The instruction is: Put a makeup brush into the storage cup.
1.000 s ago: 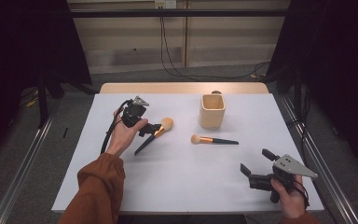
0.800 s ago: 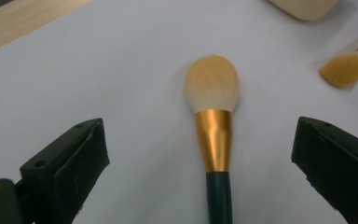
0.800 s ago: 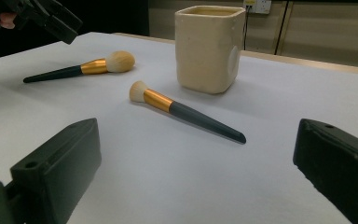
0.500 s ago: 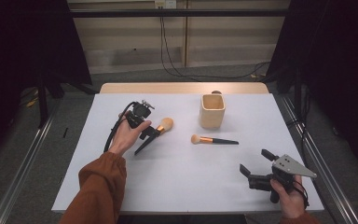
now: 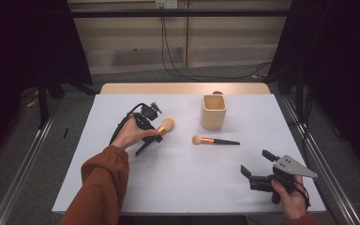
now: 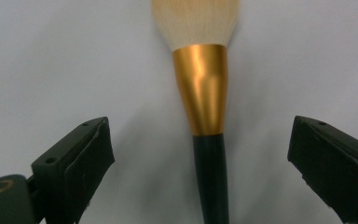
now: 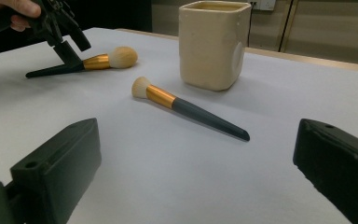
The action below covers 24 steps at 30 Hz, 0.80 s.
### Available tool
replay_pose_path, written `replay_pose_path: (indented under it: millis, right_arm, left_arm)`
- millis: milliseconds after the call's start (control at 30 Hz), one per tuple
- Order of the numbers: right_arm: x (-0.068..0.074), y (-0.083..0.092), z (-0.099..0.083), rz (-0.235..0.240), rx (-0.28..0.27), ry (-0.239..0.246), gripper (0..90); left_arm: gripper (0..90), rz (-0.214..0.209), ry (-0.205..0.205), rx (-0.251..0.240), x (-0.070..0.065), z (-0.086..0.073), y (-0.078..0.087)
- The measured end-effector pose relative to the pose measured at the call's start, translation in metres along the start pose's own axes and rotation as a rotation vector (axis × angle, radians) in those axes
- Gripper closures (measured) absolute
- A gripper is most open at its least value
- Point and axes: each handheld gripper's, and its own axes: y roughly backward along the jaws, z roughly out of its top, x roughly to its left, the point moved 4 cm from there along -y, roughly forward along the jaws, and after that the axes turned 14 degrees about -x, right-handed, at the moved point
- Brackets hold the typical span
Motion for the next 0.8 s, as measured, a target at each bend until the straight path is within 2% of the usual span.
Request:
replay_pose_path:
  millis: [67, 100, 200, 267, 300, 367, 467, 500, 567, 633, 667, 733, 767, 800]
  right_arm:
    - [0.0, 0.0, 0.0, 0.001, -0.001, -0.002, 0.7]
    - [0.0, 0.0, 0.0, -0.001, -0.001, -0.002, 0.7]
    - [0.0, 0.0, -0.001, 0.003, 0.005, 0.004, 0.7]
    - [0.0, 0.0, -0.001, 0.004, 0.006, 0.006, 0.7]
    - [0.0, -0.001, -0.001, 0.004, 0.007, 0.005, 0.7]
    - [0.0, -0.001, -0.001, 0.0, 0.008, -0.001, 0.7]
    - [0.0, -0.001, -0.002, 0.002, 0.012, -0.002, 0.7]
    - [0.0, -0.001, -0.002, 0.004, 0.015, -0.007, 0.7]
    - [0.0, -0.001, -0.002, 0.005, 0.016, -0.003, 0.7]
    - [0.001, -0.001, -0.002, 0.009, 0.015, 0.0, 0.7]
    - [0.001, -0.002, -0.002, 0.013, 0.017, 0.005, 0.7]
    - [0.001, -0.002, -0.003, 0.013, 0.018, 0.003, 0.7]
    - [0.001, -0.002, -0.003, 0.011, 0.018, 0.0, 0.7]
    - [0.001, -0.003, -0.003, 0.014, 0.018, 0.0, 0.7]
  left_arm:
    - [6.3, 0.0, 0.014, 0.009, 0.0, -0.001, -0.002]
    - [6.3, -0.023, 0.022, 0.026, 0.0, -0.003, -0.005]
    - [5.3, -0.012, 0.028, 0.054, 0.001, -0.005, -0.01]
    - [6.3, -0.015, 0.018, 0.066, 0.001, -0.006, -0.011]
    - [11.3, -0.013, 0.013, 0.077, 0.002, -0.007, -0.013]
    - [11.0, -0.012, 0.016, 0.096, 0.002, -0.006, -0.014]
    - [12.5, -0.018, 0.01, 0.099, 0.001, -0.005, -0.015]
    - [17.6, -0.02, 0.0, 0.109, 0.002, -0.004, -0.014]
    - [19.1, -0.018, 0.004, 0.125, 0.002, -0.002, -0.014]
    - [25.4, -0.023, 0.002, 0.139, -0.001, 0.001, -0.015]
    - [29.2, -0.04, -0.029, 0.165, -0.003, 0.004, -0.014]
    - [37.2, -0.041, -0.038, 0.165, -0.005, 0.005, -0.014]
    - [37.2, -0.046, -0.047, 0.174, -0.006, 0.006, -0.014]
    - [39.8, -0.045, -0.034, 0.17, -0.006, 0.006, -0.014]
